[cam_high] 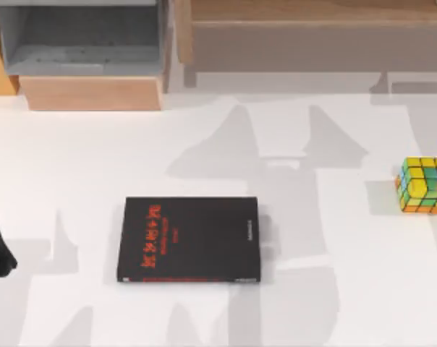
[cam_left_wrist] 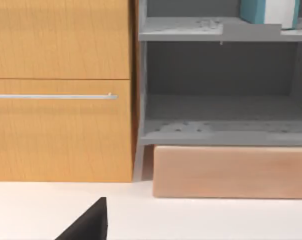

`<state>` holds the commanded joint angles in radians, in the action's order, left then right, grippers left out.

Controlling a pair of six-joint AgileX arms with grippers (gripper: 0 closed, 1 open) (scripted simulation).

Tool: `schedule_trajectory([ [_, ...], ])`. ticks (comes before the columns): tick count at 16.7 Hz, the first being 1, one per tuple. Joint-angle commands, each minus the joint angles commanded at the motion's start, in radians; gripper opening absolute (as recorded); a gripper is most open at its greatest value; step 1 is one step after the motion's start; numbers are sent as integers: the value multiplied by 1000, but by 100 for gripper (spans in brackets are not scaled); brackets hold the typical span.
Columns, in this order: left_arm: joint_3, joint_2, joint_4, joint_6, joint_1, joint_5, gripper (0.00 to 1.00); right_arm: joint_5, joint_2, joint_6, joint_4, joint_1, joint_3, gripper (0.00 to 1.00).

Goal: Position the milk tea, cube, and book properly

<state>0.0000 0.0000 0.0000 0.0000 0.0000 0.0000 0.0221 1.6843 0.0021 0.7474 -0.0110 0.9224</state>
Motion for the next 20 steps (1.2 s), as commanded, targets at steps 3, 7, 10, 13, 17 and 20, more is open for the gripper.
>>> schedule_trajectory([
  [3, 0, 0, 0, 0, 0, 0, 100, 1, 69, 3, 38, -1, 45, 100],
  [7, 0, 0, 0, 0, 0, 0, 100, 1, 72, 3, 39, -1, 47, 100],
  [10, 0, 0, 0, 0, 0, 0, 100, 3, 82, 3, 34, 1, 59, 100],
  [13, 0, 0, 0, 0, 0, 0, 100, 2, 153, 2, 13, -1, 154, 100],
  [17, 0, 0, 0, 0, 0, 0, 100, 1, 275, 2, -32, -4, 322, 100],
  [20, 0, 0, 0, 0, 0, 0, 100, 1, 336, 1, -59, -5, 410, 100],
])
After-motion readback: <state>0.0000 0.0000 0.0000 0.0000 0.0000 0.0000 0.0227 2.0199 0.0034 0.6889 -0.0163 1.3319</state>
